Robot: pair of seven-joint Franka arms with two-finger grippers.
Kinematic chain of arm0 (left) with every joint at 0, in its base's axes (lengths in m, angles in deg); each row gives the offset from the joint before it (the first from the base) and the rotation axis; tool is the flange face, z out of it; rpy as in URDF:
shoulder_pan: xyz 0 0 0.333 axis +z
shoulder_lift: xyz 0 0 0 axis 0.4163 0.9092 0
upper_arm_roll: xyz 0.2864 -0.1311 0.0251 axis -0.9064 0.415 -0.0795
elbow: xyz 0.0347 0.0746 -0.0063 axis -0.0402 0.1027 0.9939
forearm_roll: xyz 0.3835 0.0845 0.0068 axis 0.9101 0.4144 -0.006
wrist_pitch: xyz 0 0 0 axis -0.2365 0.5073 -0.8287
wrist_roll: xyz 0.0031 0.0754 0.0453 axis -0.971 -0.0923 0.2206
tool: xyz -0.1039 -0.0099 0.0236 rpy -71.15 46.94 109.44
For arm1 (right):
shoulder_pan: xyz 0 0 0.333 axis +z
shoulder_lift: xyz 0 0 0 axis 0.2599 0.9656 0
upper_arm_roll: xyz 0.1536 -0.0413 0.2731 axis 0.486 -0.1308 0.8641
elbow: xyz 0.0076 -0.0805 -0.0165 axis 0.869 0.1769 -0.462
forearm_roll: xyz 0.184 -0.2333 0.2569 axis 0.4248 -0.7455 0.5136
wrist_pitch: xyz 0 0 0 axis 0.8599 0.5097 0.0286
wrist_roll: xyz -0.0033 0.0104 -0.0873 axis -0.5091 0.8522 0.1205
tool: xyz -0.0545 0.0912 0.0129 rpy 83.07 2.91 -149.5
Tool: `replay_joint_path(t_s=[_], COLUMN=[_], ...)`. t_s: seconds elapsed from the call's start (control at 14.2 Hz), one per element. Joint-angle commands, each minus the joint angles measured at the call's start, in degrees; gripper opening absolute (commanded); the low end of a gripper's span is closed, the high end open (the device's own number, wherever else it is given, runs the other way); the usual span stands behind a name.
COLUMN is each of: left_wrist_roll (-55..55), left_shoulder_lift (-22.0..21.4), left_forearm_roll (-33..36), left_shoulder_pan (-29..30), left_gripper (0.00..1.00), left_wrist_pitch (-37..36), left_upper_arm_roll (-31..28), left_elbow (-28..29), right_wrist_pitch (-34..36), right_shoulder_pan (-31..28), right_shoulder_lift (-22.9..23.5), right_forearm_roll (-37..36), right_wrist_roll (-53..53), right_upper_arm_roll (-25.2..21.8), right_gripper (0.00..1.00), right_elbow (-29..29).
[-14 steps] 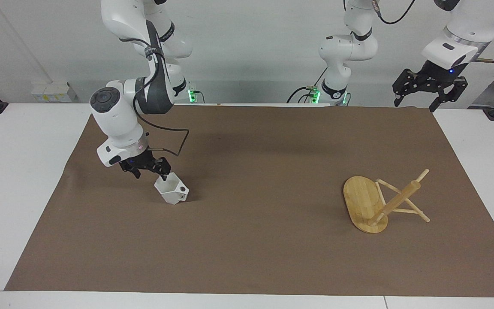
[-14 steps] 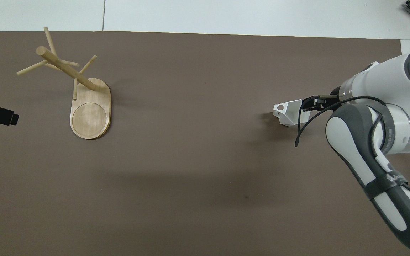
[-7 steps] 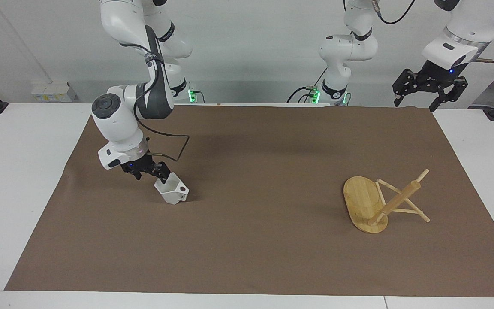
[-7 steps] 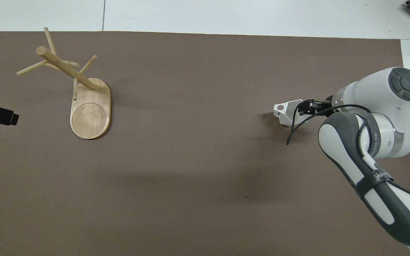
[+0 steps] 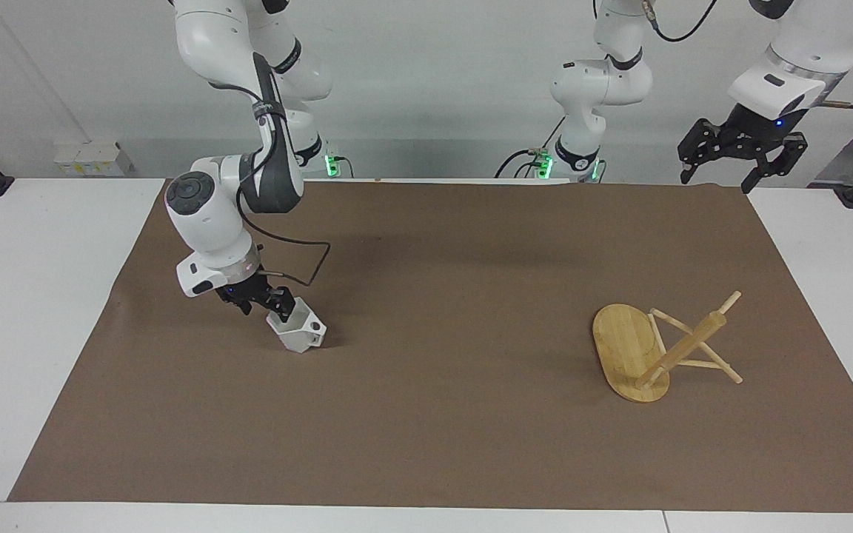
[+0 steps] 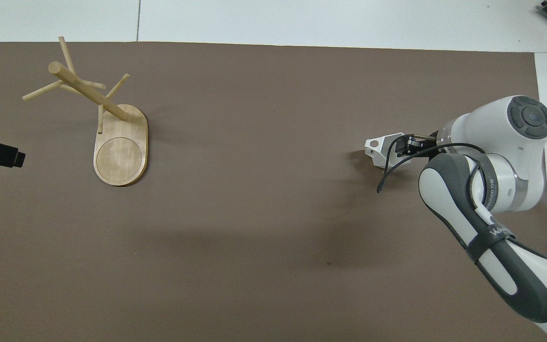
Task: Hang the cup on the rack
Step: 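Lift the white cup with the right gripper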
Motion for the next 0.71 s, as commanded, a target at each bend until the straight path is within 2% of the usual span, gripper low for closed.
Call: replay_joint_path(t_s=[0.0,0.35,0.49,0.64], left_wrist_roll=[-0.4,-0.4,-0.4,-0.4], left_shoulder_lift=[-1.4,-1.4,-1.5,-1.5], left_forearm_roll=[0.3,0.3,0.3,0.3], left_shoulder_pan=[0.0,0.0,0.0,0.0], left_gripper=[1.0,1.0,1.0,1.0], left_wrist_pitch=[-0.2,-0.2,-0.2,-0.2], left_upper_arm_roll=[-0.2,-0.2,-0.2,-0.1], left_elbow=[1.6,1.6,1.6,1.6], right_wrist_pitch=[-0.8,-0.5,-0.5,-0.4], right_shoulder_pan=[-0.2,0.4,0.5,0.5], right_shoulder_lift=[-0.3,-0.3,-0.3,-0.3], right_forearm_roll=[0.8,0.8,0.9,0.9], right_wrist_roll=[1.1,1.1,1.1,1.1], right_upper_arm_roll=[0.4,0.6,0.6,0.7], right_gripper=[0.61,0.39,0.27,0.1], right_elbow=[0.7,0.7,0.6,0.6])
